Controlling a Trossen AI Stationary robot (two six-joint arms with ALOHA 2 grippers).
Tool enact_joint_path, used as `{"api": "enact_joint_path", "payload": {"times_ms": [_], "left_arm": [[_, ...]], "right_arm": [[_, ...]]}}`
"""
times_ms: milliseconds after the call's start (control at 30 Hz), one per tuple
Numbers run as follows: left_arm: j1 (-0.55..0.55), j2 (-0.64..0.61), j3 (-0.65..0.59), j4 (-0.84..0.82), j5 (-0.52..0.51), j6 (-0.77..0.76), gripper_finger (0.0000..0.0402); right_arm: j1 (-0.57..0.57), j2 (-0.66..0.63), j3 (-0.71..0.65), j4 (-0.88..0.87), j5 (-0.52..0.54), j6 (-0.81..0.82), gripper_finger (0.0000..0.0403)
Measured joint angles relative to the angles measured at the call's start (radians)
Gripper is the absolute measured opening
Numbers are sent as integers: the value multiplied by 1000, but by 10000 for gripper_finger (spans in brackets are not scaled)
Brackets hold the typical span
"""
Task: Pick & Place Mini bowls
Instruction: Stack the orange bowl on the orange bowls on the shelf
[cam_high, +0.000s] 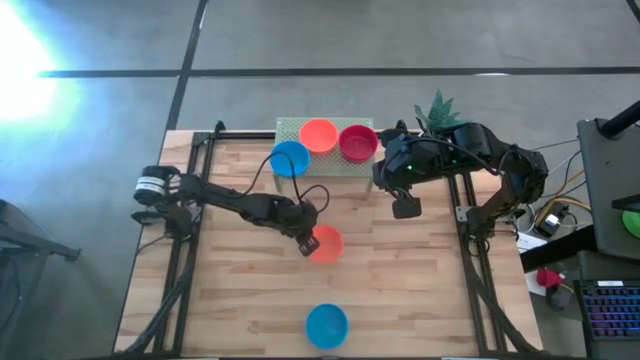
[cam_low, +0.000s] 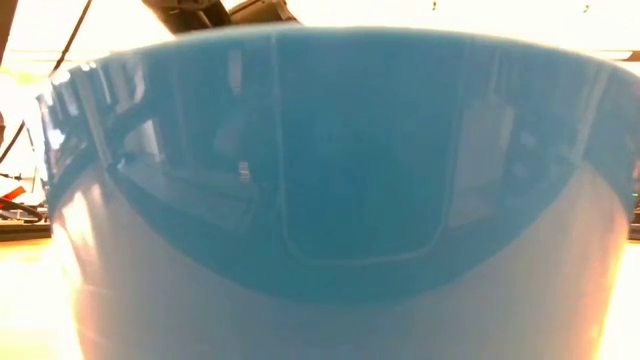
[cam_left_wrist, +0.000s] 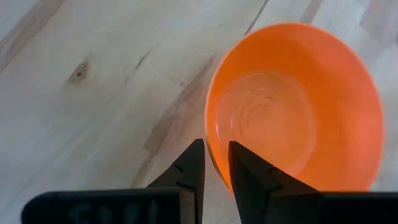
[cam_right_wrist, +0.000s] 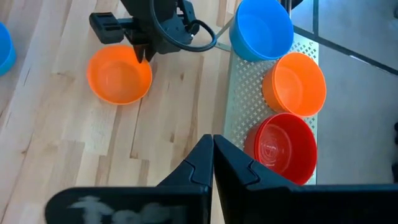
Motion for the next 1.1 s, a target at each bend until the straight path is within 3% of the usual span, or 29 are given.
{"api": "enact_joint_path", "payload": {"times_ms": [400, 600, 733, 1100], "left_arm": [[0, 48, 0, 14, 5, -20, 63], [0, 48, 5, 14, 9, 9, 9], [1, 43, 10, 9, 15, 22, 3], [12, -99, 164, -150, 32, 115, 1]], "right_arm": [[0, 0, 0, 0, 1, 0, 8], [0, 0, 0, 0, 1, 0, 8], [0, 0, 0, 0, 1, 0, 8], [0, 0, 0, 0, 0, 0, 8]]}}
